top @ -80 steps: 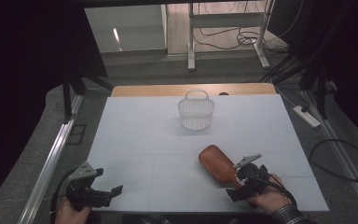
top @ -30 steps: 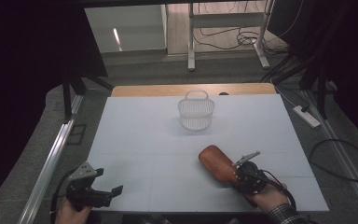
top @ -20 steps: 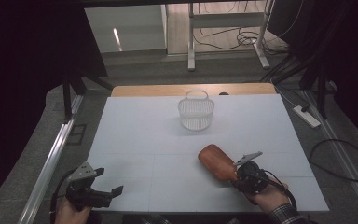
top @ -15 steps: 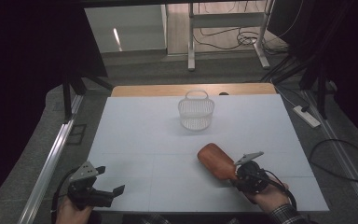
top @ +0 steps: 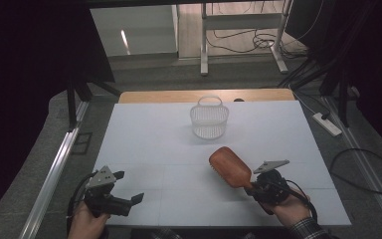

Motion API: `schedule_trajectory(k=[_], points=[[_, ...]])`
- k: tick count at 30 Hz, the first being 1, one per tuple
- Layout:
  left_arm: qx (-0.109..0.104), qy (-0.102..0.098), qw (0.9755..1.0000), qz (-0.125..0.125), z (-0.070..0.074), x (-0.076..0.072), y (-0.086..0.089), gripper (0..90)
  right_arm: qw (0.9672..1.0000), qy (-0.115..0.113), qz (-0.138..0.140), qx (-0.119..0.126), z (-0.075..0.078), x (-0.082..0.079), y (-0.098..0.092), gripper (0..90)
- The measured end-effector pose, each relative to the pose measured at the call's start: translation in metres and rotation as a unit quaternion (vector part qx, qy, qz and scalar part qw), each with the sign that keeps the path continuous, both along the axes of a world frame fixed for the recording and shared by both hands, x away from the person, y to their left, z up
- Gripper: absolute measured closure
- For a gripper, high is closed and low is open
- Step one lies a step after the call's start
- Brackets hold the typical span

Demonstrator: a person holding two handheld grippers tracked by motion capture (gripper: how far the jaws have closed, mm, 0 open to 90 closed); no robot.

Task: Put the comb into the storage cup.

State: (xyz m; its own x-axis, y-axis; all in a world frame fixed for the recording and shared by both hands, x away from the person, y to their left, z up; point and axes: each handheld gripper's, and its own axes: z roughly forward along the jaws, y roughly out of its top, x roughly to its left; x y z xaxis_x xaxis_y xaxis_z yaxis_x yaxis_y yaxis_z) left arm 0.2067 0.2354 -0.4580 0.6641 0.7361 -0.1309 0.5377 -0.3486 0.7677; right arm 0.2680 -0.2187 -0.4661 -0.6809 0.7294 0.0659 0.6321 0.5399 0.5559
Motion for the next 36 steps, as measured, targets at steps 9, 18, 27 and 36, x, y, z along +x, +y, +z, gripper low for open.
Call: schedule_trajectory(k=[9,18,27,36], points=[[-0.018,0.013,0.9997,-0.013,0.007,0.014,-0.017,0.0,0.9994,-0.015,-0.001,0.032,0.011,0.0,-0.002,72.1],[-0.027,0.013,0.9987,-0.04,0.015,0.03,-0.036,0.0,0.9986,-0.034,0.003,0.04,0.021,-0.001,0.0,72.1],[-0.045,0.012,0.9974,-0.056,0.024,0.046,-0.051,0.0,0.9972,-0.05,0.008,0.054,0.029,-0.002,0.003,72.1],[-0.06,0.01,0.9958,-0.068,0.032,0.061,-0.064,0.0,0.9946,-0.078,0.013,0.067,0.039,-0.002,0.006,72.1]])
